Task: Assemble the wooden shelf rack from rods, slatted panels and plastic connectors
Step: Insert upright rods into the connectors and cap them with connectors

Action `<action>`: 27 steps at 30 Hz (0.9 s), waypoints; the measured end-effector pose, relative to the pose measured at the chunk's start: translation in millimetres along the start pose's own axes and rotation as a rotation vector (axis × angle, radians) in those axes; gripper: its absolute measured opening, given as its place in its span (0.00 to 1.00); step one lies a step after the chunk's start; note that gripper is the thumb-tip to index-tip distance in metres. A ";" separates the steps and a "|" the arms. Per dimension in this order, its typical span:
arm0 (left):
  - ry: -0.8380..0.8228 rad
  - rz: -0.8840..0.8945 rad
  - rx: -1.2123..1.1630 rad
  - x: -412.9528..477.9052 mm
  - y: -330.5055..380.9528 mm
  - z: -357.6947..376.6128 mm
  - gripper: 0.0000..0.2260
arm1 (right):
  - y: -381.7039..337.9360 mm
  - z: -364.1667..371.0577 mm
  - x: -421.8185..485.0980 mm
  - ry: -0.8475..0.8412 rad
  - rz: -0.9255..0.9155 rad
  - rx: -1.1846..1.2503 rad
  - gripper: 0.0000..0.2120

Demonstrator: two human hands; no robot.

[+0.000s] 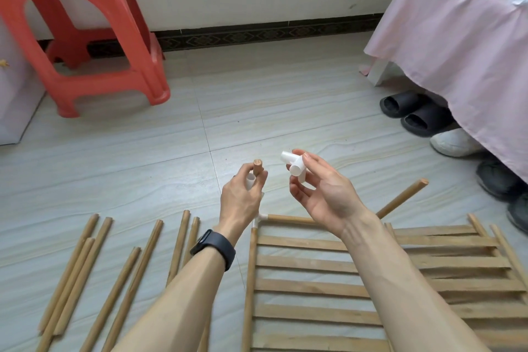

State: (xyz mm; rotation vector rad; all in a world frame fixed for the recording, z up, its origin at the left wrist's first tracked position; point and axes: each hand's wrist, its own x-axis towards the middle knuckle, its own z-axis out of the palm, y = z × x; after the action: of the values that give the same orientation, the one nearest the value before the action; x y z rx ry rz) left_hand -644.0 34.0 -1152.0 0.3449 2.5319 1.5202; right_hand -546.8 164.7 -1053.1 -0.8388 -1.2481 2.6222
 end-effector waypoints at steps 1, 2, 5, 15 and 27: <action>-0.016 0.010 -0.001 -1.7 -1.1 -1.3 0.10 | 1.1 -0.1 0.2 0.010 0.010 0.001 0.15; -0.033 0.023 -0.001 -3.5 -2.7 -3.2 0.10 | 2.0 0.0 0.6 0.020 0.028 0.006 0.16; -0.070 0.080 0.022 -7.8 -8.8 -9.3 0.09 | 2.8 1.3 2.8 0.031 0.088 -0.014 0.13; -0.071 0.162 0.621 -19.7 -16.9 -69.4 0.11 | -6.3 -1.4 -28.3 0.153 0.077 -0.285 0.06; -0.256 -0.062 0.914 -137.4 8.2 -135.2 0.11 | -5.2 10.5 -176.1 -0.039 0.016 -1.087 0.16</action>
State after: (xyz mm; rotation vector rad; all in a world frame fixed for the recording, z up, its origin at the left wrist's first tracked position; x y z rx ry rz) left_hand -546.5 -115.3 -1078.2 0.5106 2.8010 0.1810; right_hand -405.2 102.6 -968.0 -0.8595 -2.6979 1.7998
